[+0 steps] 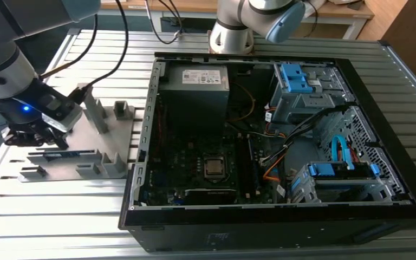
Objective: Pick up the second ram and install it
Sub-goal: 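Pick up the second ram and move it above second insertion slot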
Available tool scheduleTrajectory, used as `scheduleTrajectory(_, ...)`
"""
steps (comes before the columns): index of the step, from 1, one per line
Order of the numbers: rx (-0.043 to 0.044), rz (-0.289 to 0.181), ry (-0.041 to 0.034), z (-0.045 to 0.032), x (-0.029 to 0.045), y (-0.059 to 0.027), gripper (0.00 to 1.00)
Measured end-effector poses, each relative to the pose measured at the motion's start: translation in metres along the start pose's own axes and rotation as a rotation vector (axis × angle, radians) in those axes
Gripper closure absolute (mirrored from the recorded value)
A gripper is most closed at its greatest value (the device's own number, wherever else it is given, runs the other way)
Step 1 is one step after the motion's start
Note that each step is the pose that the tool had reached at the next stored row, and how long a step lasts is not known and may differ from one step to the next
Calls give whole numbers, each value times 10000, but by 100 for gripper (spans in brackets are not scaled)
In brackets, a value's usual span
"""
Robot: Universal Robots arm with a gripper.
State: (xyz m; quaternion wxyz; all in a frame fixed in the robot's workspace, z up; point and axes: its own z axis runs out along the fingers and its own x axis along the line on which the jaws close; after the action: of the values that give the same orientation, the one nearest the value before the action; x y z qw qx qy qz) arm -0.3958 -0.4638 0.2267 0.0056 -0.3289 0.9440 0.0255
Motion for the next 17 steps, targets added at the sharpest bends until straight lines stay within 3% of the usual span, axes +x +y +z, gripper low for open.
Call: scheduleTrajectory(17, -47, -1730, 76, 0, 0, 0, 90)
